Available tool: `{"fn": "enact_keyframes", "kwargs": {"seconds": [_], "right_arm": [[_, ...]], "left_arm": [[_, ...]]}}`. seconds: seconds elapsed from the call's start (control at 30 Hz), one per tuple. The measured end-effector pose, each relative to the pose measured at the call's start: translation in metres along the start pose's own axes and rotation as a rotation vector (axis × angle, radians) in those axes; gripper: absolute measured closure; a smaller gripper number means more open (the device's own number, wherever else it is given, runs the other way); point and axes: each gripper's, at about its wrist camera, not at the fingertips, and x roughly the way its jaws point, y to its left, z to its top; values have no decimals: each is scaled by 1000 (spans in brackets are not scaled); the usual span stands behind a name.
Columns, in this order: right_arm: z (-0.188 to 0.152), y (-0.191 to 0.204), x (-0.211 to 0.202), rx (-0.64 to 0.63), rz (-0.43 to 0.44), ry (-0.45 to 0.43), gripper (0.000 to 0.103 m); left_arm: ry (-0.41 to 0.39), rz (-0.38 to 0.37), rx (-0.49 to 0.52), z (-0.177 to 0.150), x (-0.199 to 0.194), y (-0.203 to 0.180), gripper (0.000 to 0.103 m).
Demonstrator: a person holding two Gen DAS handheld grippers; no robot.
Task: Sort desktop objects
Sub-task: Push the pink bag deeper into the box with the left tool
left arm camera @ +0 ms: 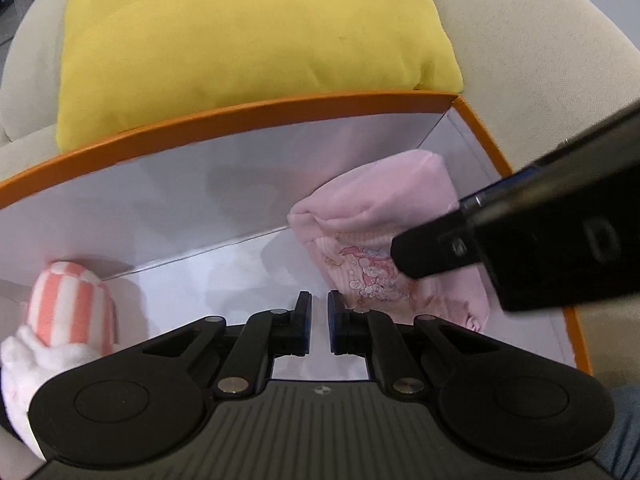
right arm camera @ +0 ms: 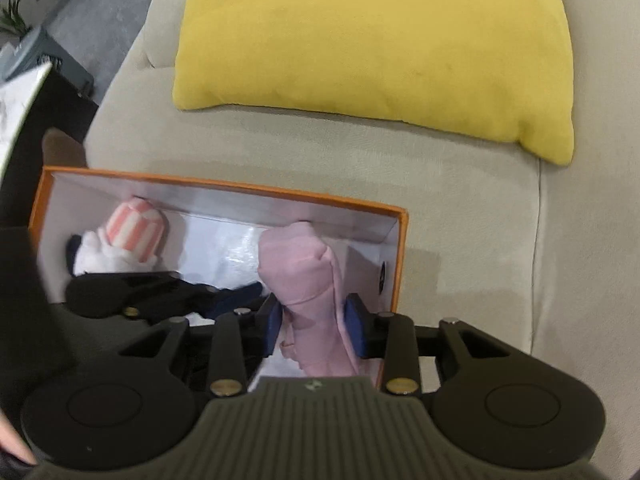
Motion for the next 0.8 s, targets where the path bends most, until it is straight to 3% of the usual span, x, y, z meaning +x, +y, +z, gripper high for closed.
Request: {"fn": "enact_keyframes", "kwargs": {"seconds": [0.23, 0.37, 0.6, 0.73, 0.8], "right_arm": [[-12, -9, -22, 3, 15, -73, 67], [-12, -22, -32, 44, 77, -92, 68], [-19, -30, -35, 24, 69, -174, 90], [-23, -38, -36, 38, 99, -193, 91], [-28, -38, -41, 16, 67, -222, 90]], "left_arm": [[4, -11, 4, 7, 3, -3, 94], [-2, 8, 3, 3, -2, -10, 94], [14, -16, -45, 5, 6, -19, 98], [20, -18, -41, 8, 7, -21, 101], [25, -10, -45, 7, 4, -19, 101]]}}
